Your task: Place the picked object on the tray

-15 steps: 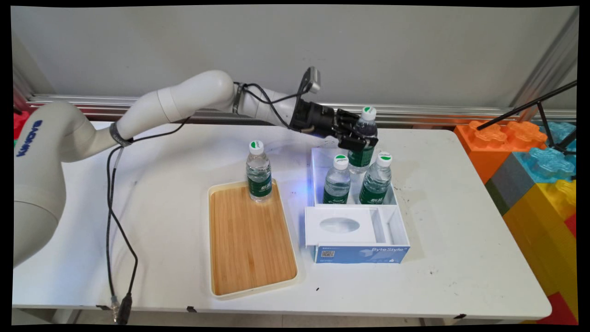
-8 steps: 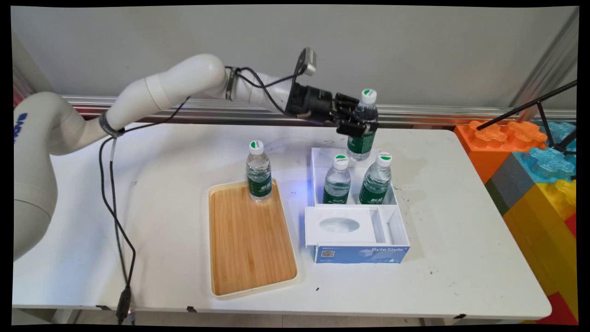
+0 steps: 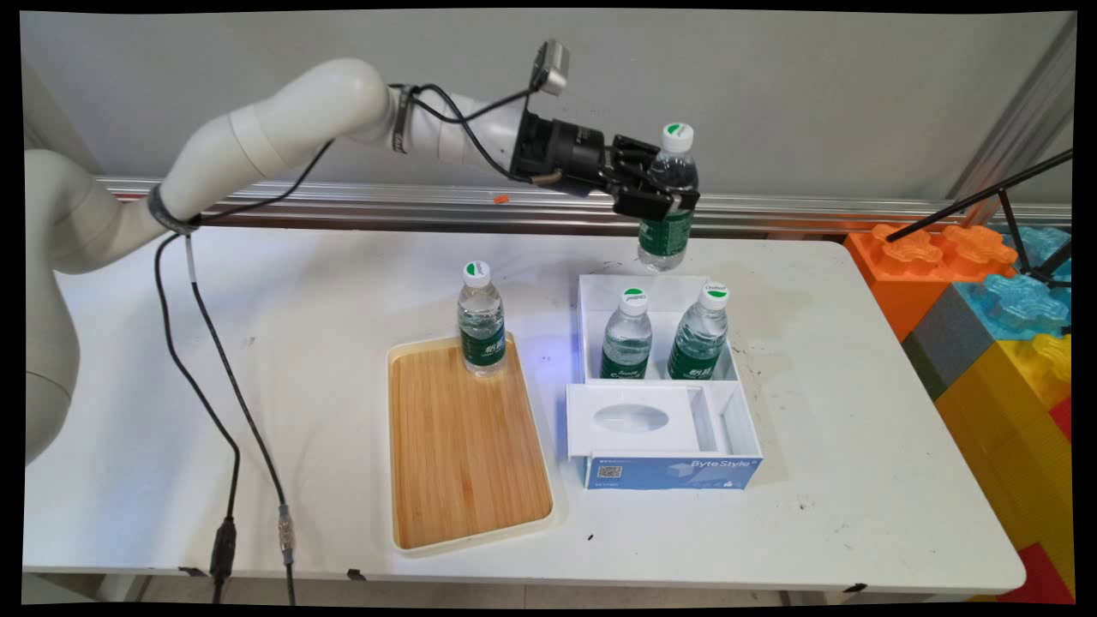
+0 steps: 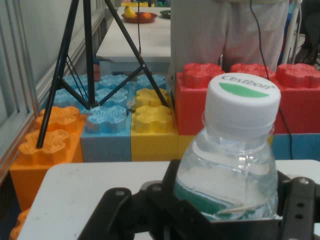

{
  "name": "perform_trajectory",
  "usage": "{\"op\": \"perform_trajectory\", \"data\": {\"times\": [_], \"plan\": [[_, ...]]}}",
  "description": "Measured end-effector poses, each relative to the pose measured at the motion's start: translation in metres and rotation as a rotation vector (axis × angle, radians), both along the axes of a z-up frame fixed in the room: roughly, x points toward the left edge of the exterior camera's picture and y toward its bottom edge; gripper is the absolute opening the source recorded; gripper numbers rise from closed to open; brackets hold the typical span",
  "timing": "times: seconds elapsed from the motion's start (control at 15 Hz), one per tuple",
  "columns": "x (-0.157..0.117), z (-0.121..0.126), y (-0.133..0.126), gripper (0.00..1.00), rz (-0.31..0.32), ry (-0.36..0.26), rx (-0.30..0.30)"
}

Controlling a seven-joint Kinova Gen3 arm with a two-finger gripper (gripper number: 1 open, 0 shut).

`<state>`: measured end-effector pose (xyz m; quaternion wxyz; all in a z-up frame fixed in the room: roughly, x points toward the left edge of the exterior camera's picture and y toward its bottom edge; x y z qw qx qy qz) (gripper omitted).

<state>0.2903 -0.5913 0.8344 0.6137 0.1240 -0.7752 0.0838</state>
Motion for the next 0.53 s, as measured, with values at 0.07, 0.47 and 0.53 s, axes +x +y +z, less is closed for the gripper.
{"op": "perform_trajectory", "data": {"times": [0.07,0.47,0.53], "plan": [[0.002,0.005,0.002,0.0,0.001,0.002,-0.003],[0.021,0.038,0.017,0.0,0.002,0.008,-0.012],[0.026,0.042,0.021,0.0,0.001,0.008,-0.01]]}}
